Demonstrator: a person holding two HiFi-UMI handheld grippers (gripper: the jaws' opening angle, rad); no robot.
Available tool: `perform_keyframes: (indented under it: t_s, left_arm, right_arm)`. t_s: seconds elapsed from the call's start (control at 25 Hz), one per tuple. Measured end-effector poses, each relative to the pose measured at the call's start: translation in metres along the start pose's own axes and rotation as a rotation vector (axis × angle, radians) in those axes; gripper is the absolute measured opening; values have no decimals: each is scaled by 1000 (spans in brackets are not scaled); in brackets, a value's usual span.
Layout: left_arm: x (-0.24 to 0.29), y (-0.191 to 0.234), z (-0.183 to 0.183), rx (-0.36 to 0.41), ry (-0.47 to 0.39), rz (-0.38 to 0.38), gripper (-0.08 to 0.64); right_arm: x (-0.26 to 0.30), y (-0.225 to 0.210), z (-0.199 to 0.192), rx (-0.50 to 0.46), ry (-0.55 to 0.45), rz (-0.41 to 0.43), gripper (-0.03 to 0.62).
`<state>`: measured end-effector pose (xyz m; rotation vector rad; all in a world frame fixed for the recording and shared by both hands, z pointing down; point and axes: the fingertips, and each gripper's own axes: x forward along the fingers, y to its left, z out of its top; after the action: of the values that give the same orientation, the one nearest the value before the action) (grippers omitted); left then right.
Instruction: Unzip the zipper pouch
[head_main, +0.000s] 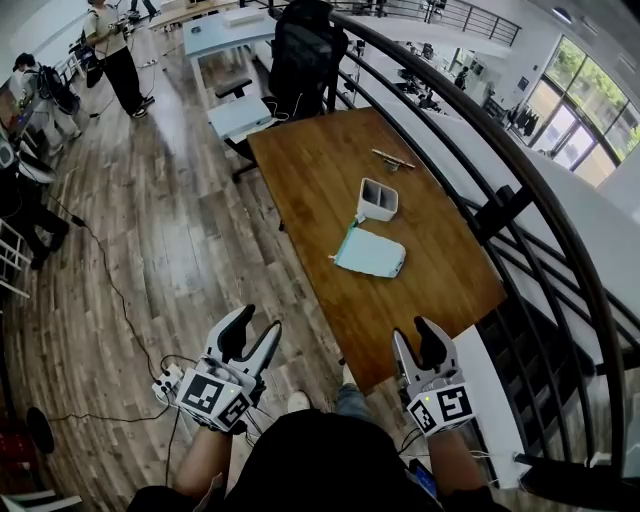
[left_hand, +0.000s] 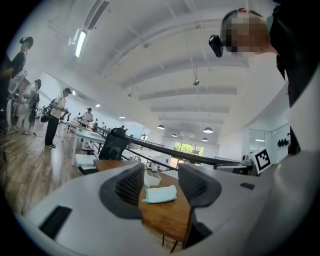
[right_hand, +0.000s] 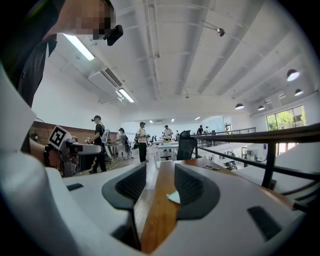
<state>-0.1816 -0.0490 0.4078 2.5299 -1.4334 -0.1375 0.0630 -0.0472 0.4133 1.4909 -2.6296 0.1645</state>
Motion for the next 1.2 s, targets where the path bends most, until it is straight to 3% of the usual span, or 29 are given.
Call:
perform_keyframes:
  t_s: [0.52,0.64,0.84,1.2]
  left_arm:
    - [71,-7,5,-9,-1,158,221]
    - [70,-14,3,-3,10,193,221]
    - [112,-13,-5,8,43,247,216]
    - [108,-25,-27,3,103,275,216]
  right_arm:
    - [89,-66,-10,-12,82,223,175]
    - [90,-65,-18,-51,124,275,175]
    - [126,-93,-38,-121,198,378,169]
    - [151,-70,-73,-194,304,492,169]
